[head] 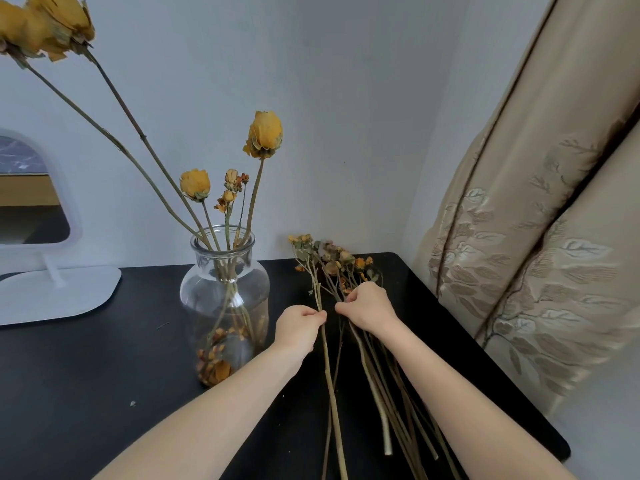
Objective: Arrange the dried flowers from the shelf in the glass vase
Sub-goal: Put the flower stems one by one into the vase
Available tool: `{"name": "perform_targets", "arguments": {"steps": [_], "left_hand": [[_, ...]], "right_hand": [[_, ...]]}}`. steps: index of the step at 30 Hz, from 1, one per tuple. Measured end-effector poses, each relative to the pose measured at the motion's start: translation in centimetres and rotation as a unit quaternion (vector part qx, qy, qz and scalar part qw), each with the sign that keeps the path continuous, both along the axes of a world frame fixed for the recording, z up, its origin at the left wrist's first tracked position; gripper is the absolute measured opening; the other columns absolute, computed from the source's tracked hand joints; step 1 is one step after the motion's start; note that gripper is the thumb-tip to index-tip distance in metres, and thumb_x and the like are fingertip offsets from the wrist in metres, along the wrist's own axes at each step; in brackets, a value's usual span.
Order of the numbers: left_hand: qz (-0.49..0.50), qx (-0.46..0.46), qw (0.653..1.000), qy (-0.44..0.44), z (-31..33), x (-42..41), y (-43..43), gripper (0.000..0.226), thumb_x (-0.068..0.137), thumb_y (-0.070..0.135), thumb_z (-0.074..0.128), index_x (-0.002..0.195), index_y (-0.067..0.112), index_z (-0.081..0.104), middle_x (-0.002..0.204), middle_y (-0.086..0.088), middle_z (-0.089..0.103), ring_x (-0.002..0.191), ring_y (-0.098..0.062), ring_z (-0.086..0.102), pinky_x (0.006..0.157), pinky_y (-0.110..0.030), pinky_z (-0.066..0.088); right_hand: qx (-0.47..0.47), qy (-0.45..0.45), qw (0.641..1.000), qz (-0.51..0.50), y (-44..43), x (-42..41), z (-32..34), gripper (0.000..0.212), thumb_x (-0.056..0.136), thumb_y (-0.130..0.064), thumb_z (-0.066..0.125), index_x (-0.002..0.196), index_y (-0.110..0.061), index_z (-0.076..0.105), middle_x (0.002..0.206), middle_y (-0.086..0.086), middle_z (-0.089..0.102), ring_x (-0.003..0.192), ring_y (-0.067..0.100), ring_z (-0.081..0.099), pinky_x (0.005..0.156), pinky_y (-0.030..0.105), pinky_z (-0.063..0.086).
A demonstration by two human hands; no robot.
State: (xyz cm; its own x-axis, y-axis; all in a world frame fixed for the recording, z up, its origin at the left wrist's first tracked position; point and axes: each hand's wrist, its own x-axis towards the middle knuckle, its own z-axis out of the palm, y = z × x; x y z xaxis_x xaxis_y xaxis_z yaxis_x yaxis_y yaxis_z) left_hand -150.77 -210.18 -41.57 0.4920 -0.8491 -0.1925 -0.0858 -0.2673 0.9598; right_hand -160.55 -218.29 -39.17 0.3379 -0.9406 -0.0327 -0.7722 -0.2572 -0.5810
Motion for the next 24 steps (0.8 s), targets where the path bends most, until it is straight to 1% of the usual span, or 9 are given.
{"name": "perform_targets", "arguments": {"steps": [2,4,7,11,15,17,19,21,24], "left_hand": [[0.009,0.007,1.000,0.014,-0.2,0.1,-0.2,0.022,0.092,0.019,0.055,0.105,0.004,0.063,0.064,-0.002,0.044,0.048,-0.013,0.039,0.043,-0.022,0.035],[0.016,0.009,0.999,0.029,-0.2,0.3,-0.5,0.020,0.092,0.019,0.054,0.104,0.005,0.062,0.066,-0.002,0.044,0.050,-0.012,0.039,0.045,-0.022,0.034],[0.030,0.004,0.999,0.041,-0.3,0.4,-0.6,0.014,0.092,0.019,0.054,0.098,0.008,0.061,0.066,-0.003,0.046,0.050,-0.012,0.039,0.047,-0.023,0.035],[0.036,-0.024,0.998,0.042,-0.4,0.4,-0.7,0.010,0.092,0.020,0.053,0.088,0.014,0.059,0.067,-0.002,0.048,0.054,-0.012,0.041,0.055,-0.023,0.038],[0.015,-0.049,0.998,0.025,-0.1,0.2,-0.5,0.011,0.093,0.021,0.052,0.089,0.014,0.060,0.068,0.001,0.047,0.057,-0.009,0.040,0.070,-0.031,0.039],[0.008,-0.053,0.998,0.014,0.3,0.2,-0.4,0.012,0.093,0.021,0.052,0.091,0.013,0.060,0.067,0.002,0.046,0.056,-0.009,0.039,0.065,-0.027,0.039],[0.001,-0.053,0.999,0.013,0.8,0.3,-0.2,0.013,0.093,0.022,0.053,0.094,0.013,0.061,0.065,0.001,0.046,0.051,-0.008,0.038,0.050,-0.021,0.036],[-0.006,-0.054,0.998,0.021,1.3,0.4,0.0,0.014,0.093,0.022,0.053,0.097,0.012,0.061,0.062,0.001,0.044,0.047,-0.008,0.036,0.041,-0.019,0.032],[-0.012,-0.061,0.997,0.036,1.9,0.4,0.3,0.014,0.093,0.021,0.053,0.095,0.011,0.061,0.059,0.001,0.041,0.045,-0.008,0.032,0.037,-0.016,0.030]], "right_hand": [[-0.008,-0.009,1.000,0.002,-0.2,-0.2,0.1,0.027,0.084,-0.023,0.065,0.060,-0.013,0.059,0.058,-0.002,0.053,0.064,0.015,0.060,0.078,0.036,0.056],[-0.009,-0.021,1.000,-0.007,-0.4,-0.4,0.3,0.030,0.084,-0.022,0.065,0.057,-0.014,0.057,0.056,-0.002,0.051,0.059,0.012,0.056,0.073,0.033,0.055],[-0.011,-0.037,0.999,-0.026,-0.8,-0.8,0.4,0.030,0.085,-0.022,0.065,0.056,-0.016,0.057,0.061,-0.001,0.057,0.065,0.011,0.061,0.063,0.025,0.049],[-0.004,-0.044,0.998,-0.041,-1.3,-1.3,0.2,0.016,0.086,-0.023,0.065,0.075,-0.012,0.069,0.077,0.001,0.066,0.081,0.012,0.065,0.067,0.024,0.049],[0.010,-0.026,0.999,-0.038,-1.4,-1.3,-0.9,0.019,0.086,-0.025,0.065,0.093,-0.007,0.070,0.102,0.004,0.066,0.101,0.017,0.063,0.076,0.025,0.047],[0.017,-0.022,0.999,-0.041,-1.4,-1.2,-1.4,0.024,0.086,-0.025,0.065,0.100,-0.006,0.069,0.115,0.006,0.065,0.107,0.017,0.060,0.080,0.026,0.046],[0.023,-0.027,0.998,-0.044,-1.4,-1.1,-1.7,0.027,0.087,-0.026,0.065,0.103,-0.005,0.069,0.115,0.008,0.065,0.109,0.018,0.060,0.086,0.030,0.048],[0.023,-0.035,0.998,-0.042,-1.4,-1.1,-1.7,0.028,0.087,-0.028,0.064,0.103,-0.006,0.069,0.104,0.007,0.066,0.105,0.018,0.062,0.089,0.032,0.049],[0.010,-0.042,0.998,-0.039,-1.3,-1.4,-1.3,0.024,0.089,-0.030,0.061,0.095,-0.008,0.070,0.083,0.002,0.063,0.087,0.015,0.064,0.083,0.030,0.051]]}}
